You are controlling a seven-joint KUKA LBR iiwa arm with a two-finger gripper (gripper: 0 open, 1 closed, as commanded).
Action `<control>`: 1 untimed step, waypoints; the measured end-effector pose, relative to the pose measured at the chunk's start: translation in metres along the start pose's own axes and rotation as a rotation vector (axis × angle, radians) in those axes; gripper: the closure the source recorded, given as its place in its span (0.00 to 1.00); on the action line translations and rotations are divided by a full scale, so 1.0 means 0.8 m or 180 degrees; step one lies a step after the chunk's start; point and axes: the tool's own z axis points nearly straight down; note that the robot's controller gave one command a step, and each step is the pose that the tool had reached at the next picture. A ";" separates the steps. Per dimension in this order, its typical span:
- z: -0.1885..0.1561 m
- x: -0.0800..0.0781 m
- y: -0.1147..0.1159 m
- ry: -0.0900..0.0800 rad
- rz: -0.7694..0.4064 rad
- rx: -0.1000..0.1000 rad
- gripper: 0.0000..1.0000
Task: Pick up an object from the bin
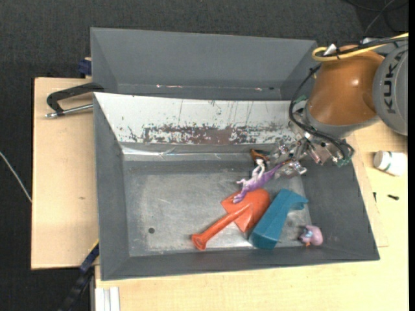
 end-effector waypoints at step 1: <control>-0.065 -0.009 0.014 0.0025 -0.0039 -0.0019 1.00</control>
Offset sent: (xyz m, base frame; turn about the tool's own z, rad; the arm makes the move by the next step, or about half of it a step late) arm -0.0056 -0.0017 0.1624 0.0105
